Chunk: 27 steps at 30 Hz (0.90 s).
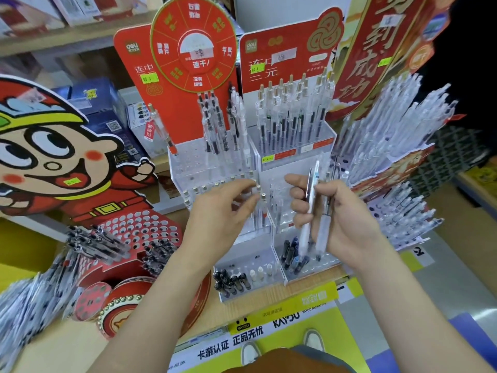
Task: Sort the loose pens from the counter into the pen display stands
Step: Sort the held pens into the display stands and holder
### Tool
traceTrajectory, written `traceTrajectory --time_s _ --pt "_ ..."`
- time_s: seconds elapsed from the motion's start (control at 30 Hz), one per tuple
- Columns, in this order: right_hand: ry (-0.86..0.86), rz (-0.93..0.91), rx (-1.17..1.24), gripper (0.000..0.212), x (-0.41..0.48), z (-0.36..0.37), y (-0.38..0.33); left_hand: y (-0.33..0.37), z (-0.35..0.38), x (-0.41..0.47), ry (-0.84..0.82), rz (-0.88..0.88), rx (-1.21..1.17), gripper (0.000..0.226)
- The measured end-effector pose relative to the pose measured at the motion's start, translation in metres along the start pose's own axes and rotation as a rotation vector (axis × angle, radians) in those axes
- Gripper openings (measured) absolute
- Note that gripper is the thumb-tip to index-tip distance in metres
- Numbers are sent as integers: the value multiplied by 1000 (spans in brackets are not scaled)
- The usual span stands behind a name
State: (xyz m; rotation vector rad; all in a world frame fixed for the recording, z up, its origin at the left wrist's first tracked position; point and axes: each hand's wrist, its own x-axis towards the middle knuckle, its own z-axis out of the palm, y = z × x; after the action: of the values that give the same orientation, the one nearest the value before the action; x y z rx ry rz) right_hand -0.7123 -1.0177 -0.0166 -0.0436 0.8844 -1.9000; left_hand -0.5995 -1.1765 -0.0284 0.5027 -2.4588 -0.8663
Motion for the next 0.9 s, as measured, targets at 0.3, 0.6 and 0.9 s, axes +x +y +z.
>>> traceTrajectory --time_s 0.3,0.6,0.9 --pt "-182 52 -219 26 -32 9 14 57 -14 3 -274 -220 -525 21" --pt "-170 60 -361 27 -33 15 31 44 -30 -4 -134 -321 -816 21" --pt "-135 96 -625 47 -19 19 51 15 -59 -17 213 -382 -976 14"
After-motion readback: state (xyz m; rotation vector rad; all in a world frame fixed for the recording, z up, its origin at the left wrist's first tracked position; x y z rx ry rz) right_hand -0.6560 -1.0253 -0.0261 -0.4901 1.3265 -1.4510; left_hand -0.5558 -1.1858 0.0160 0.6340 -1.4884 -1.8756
